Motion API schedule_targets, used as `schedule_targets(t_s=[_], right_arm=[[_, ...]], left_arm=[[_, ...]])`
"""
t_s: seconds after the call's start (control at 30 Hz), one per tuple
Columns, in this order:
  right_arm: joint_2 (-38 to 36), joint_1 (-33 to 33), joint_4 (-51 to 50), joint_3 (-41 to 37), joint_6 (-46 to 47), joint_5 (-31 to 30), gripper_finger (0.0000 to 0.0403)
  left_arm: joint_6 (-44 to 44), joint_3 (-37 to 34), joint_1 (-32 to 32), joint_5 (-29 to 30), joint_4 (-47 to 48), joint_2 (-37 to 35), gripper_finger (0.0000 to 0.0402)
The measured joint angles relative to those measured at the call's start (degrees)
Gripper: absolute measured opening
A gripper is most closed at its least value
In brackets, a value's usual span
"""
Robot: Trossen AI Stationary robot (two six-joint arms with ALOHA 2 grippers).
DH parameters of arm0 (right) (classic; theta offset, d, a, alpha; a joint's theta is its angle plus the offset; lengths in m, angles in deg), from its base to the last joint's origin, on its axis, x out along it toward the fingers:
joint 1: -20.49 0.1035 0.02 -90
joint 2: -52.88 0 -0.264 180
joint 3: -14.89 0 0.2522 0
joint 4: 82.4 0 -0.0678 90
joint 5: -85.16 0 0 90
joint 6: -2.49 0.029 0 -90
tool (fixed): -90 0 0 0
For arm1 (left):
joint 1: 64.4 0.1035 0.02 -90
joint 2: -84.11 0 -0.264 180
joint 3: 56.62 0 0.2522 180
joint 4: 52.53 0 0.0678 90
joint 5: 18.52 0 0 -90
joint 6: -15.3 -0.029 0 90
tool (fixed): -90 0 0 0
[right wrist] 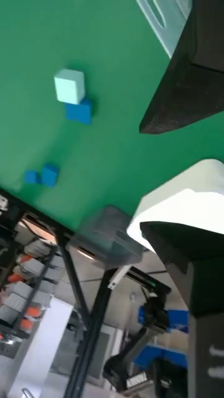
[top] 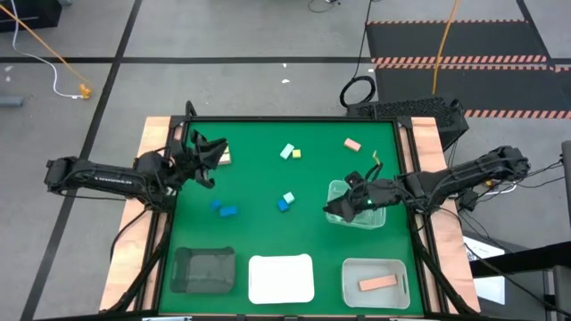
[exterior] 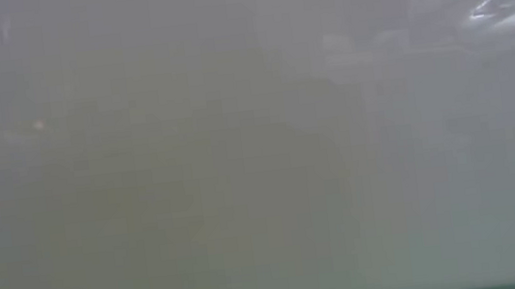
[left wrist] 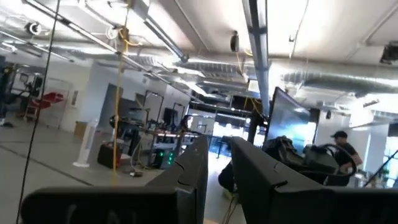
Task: Sort & place blocks by color
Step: Put the left green block into the black bin
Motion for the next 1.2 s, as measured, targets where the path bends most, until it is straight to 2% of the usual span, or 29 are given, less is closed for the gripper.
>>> schedule_targets(t_s=[0.13, 0.37, 0.5, 0.63, 0.73, 0.9, 1.0, 1.2], right_arm=[[0.00, -1.65, 0.02, 0.00, -0.95, -0.11, 0.0231], [0.00, -4.21, 0.68, 0.00, -2.27, -2.75, 0.0231], [0.02, -5.65, 4.52, 0.00, -5.35, -3.00, 0.0231], [0.02, -7.37, 9.56, 0.00, -9.04, -2.94, 0.0231], [0.02, -8.73, 13.10, 0.00, -11.92, -2.90, 0.0231], [0.02, -10.57, 15.66, 0.00, -13.78, -2.76, 0.0231], [0.02, -11.05, 16.24, 0.00, -15.74, -2.74, 0.0231], [0.02, -11.76, 16.39, 0.00, -18.44, -2.69, 0.0231]], left_arm=[[0.98, 0.32, 0.02, 4.61, 1.85, 0.00, 0.0072], [4.93, 0.37, 0.04, 18.68, 4.44, -0.02, 0.0072], [0.24, 0.55, 0.04, 18.53, 8.53, 0.00, 0.0072], [0.19, 4.91, 0.53, 18.21, 21.11, 0.00, 0.0072], [6.91, 9.42, 1.93, 21.39, 32.27, 0.07, 0.0072], [21.18, 15.54, 4.59, 24.70, 43.52, 0.42, 0.0072], [23.65, 17.09, 5.43, 24.77, 45.10, 0.66, 0.0072], [26.27, 17.09, 4.86, 24.31, 40.91, 0.69, 0.0072]])
